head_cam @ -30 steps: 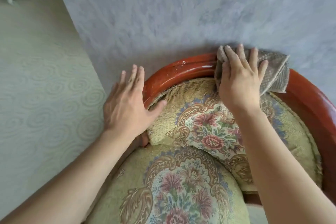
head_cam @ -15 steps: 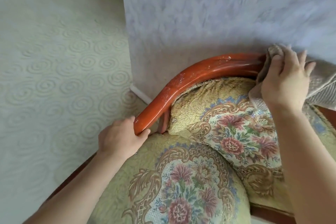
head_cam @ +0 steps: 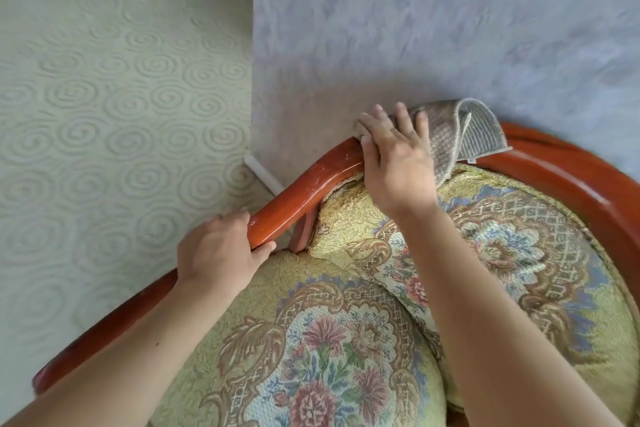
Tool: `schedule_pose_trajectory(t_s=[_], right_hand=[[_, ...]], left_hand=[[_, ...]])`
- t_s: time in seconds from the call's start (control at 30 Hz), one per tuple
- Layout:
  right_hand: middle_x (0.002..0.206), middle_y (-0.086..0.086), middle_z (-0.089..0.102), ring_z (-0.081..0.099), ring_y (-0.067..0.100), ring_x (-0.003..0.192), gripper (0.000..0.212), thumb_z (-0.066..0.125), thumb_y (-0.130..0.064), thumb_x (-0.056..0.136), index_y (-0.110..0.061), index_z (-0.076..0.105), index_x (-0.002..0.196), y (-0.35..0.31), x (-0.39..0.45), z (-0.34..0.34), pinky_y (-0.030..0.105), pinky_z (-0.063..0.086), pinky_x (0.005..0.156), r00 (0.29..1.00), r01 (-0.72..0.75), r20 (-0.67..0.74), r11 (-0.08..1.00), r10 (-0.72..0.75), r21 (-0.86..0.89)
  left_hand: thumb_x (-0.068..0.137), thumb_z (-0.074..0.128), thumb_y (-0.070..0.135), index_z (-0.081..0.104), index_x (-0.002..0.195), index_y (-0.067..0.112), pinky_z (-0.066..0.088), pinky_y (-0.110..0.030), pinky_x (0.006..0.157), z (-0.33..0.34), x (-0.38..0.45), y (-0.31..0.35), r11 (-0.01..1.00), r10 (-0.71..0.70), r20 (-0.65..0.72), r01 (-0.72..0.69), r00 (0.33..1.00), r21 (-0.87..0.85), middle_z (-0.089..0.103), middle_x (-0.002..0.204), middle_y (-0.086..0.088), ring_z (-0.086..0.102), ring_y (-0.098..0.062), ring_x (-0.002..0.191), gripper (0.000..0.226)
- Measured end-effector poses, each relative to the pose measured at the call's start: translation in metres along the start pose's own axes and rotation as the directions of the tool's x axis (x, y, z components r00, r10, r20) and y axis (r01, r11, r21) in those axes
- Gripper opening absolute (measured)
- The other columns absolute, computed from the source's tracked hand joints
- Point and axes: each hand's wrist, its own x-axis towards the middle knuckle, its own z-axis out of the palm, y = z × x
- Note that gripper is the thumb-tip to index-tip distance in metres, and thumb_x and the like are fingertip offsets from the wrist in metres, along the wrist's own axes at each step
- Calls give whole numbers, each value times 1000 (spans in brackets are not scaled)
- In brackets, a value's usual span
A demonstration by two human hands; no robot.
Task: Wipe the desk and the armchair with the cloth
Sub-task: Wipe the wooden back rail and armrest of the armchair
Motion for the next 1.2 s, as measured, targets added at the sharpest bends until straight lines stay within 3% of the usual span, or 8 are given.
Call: schedule_pose_trajectory(t_s=[0.17, 0.33, 0.53, 0.67, 0.77, 0.87, 1.03, 1.2], right_hand=[[152, 6, 47, 23, 29, 151, 42, 33, -28, 107, -16, 55, 141, -46, -20, 39, 44, 0, 126, 980, 153, 121, 988, -156, 29], [146, 9, 54, 31, 31, 147, 43, 42, -25, 103, -8, 55, 140, -60, -34, 57, 45, 8, 125, 964, 219, 136, 972, -228, 81], [160, 4, 34, 23, 26, 150, 62, 12, -57, 103, -25, 30, 154, -23, -17, 43, 45, 4, 122, 896, 416, 301, 851, -325, -320], [135, 13, 58, 46, 35, 133, 62, 19, -60, 102, -17, 51, 133, 7, 7, 20, 54, 21, 119, 971, 236, 98, 838, -216, -493], [115, 20, 64, 54, 39, 118, 57, 24, -57, 102, -13, 57, 115, 31, 19, 0, 56, 29, 114, 993, 53, -69, 865, -101, -499], [124, 17, 63, 49, 38, 123, 54, 28, -55, 102, -15, 58, 123, 45, 16, -8, 54, 26, 115, 982, -73, -186, 895, -11, -440], [126, 5, 67, 51, 31, 126, 50, 32, -50, 102, -16, 67, 116, 22, 16, 14, 52, 22, 117, 940, -150, -338, 936, 36, -318], [113, 1, 71, 54, 30, 120, 39, 39, -38, 102, -19, 72, 106, -14, 8, 46, 53, 23, 117, 962, 29, -254, 959, -104, -283]], left_hand=[[87, 57, 70, 57, 120, 26, 42, -28, 58, 5, -1, 1, 995, 45, -86, -37, 995, 89, 66, 95, 4, 66, -19, 84, 55], [87, 55, 70, 53, 132, 22, 36, -29, 61, 9, -1, 1, 983, 69, -131, -45, 989, 180, 67, 106, 3, 66, -18, 93, 65], [88, 54, 70, 53, 128, 20, 35, -29, 61, 8, 0, -1, 985, 76, -111, -57, 991, 165, 67, 104, 1, 66, -19, 90, 64], [89, 53, 71, 50, 135, 19, 38, -30, 64, 5, -1, -2, 987, 67, -85, -53, 994, 152, 67, 109, -1, 66, -20, 93, 69], [89, 53, 70, 50, 136, 19, 47, -30, 70, 3, 0, -2, 989, 58, -66, -48, 996, 140, 67, 113, -2, 66, -21, 99, 69], [89, 55, 70, 52, 134, 19, 50, -30, 75, 3, -1, -2, 992, 54, -82, -44, 995, 118, 67, 112, 0, 65, -20, 102, 68], [88, 53, 72, 51, 138, 19, 52, -28, 82, 2, -2, -1, 988, 53, -82, -40, 995, 152, 69, 113, 2, 65, -17, 104, 72], [86, 60, 69, 63, 118, 21, 51, -29, 88, 2, -1, -3, 997, 42, -36, -40, 998, 65, 70, 106, 2, 64, -17, 103, 58]])
